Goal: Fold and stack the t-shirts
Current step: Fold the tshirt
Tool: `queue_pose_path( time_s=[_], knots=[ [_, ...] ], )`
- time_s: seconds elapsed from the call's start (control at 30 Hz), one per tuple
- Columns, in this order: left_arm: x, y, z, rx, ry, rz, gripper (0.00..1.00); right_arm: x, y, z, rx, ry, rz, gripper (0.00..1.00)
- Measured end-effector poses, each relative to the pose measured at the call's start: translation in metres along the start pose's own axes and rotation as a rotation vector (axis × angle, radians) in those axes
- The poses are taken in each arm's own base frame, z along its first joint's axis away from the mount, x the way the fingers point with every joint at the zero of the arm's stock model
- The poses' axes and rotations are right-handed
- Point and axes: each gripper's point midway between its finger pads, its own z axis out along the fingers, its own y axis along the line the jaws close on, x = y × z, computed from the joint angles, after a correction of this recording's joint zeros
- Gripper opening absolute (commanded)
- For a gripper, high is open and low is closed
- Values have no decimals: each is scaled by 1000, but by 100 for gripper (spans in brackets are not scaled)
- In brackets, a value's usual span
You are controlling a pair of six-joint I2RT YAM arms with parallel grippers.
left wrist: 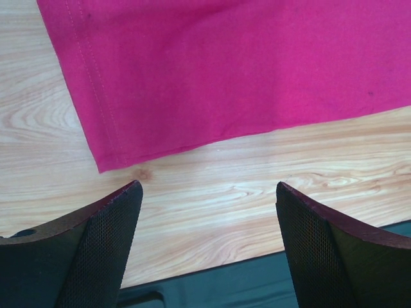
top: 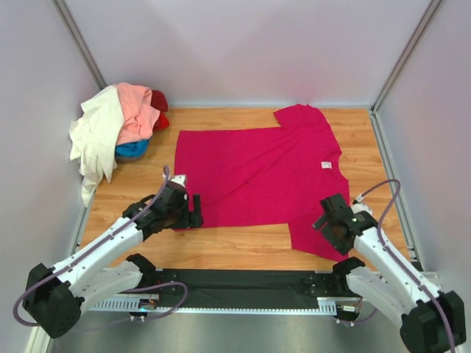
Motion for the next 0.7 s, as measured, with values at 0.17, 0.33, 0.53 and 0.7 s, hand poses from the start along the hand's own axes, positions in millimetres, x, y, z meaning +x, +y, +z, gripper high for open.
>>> queue_pose_path(
  time_s=[0.17,0.33,0.53,0.7],
  knots=[
    [-1,0,-1,4,-12,-7,91,8,-13,0,-46,44,59,72],
    [0,2,1,-11,-4,-13,91,31,-17,5,-45,135,15,62],
    [2,6,3,-29,-7,-37,91,46,-17,11,-15,196,-66,43],
    [3,12,5,-63,-14,-58,88,45,-14,13,-19,201,-110,0]
  ],
)
